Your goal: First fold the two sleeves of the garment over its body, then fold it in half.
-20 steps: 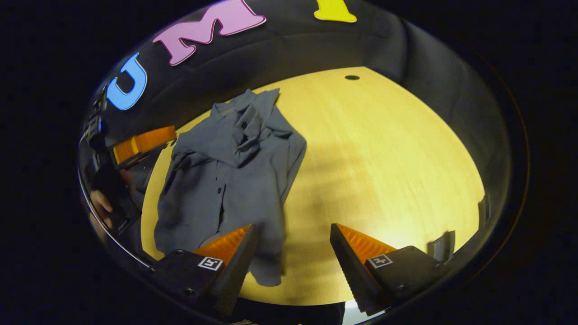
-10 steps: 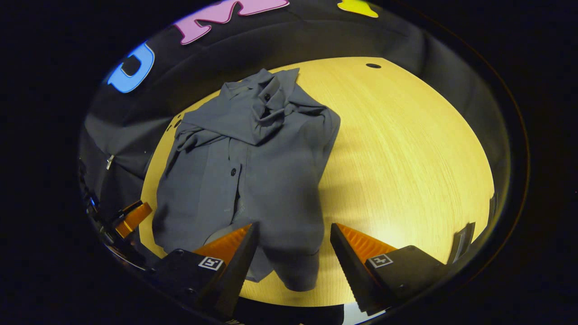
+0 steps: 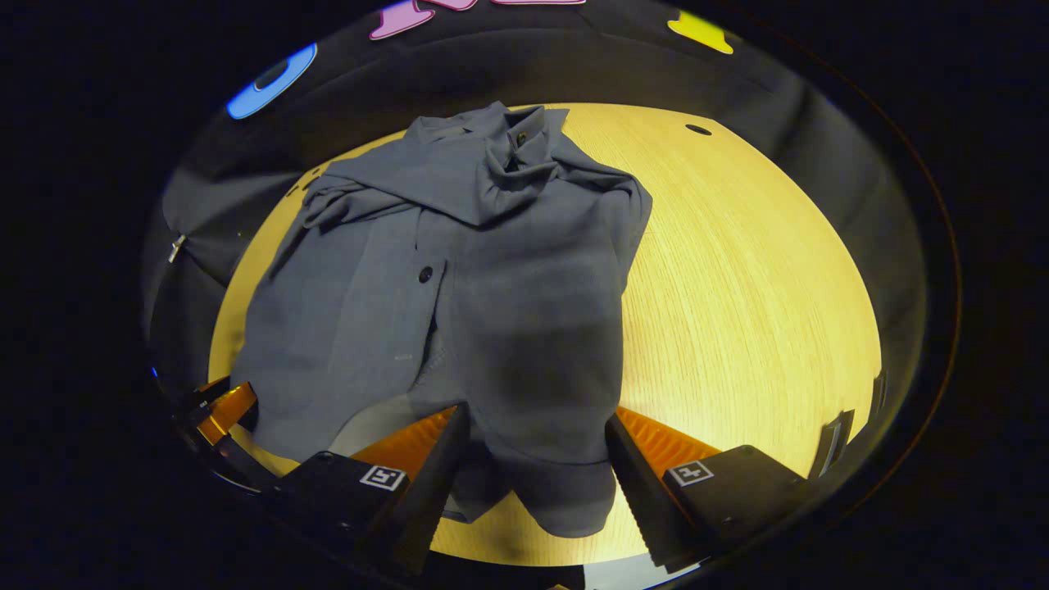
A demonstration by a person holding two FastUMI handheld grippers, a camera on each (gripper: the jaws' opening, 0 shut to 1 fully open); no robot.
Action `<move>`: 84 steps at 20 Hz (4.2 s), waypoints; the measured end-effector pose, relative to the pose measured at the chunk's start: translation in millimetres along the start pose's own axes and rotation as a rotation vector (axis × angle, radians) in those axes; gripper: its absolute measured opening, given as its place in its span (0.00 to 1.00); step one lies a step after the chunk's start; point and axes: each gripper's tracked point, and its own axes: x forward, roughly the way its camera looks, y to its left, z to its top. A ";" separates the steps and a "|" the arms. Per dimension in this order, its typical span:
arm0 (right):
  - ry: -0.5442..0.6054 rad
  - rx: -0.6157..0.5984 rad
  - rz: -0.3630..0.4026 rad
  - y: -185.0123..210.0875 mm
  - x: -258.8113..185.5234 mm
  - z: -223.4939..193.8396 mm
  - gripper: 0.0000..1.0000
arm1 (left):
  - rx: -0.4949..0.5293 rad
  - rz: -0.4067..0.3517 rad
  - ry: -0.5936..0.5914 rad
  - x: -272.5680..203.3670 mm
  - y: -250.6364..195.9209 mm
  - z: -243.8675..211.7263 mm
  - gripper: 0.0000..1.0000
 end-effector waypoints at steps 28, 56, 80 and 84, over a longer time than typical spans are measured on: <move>-0.133 0.097 0.162 20.5 -22.9 68.8 0.06 | -0.060 -0.128 -0.062 -19.6 -58.6 80.5 0.05; -0.487 0.077 0.211 8.6 41.5 371.0 0.06 | -0.113 -0.089 -0.375 138.1 -55.0 374.2 0.05; -0.619 0.074 0.047 -15.3 -16.8 363.9 0.98 | -0.075 0.125 -0.568 31.6 -18.4 378.8 0.96; -0.693 0.038 0.017 -8.8 -72.2 334.3 0.99 | -0.064 0.140 -0.627 -32.2 -13.7 349.2 0.96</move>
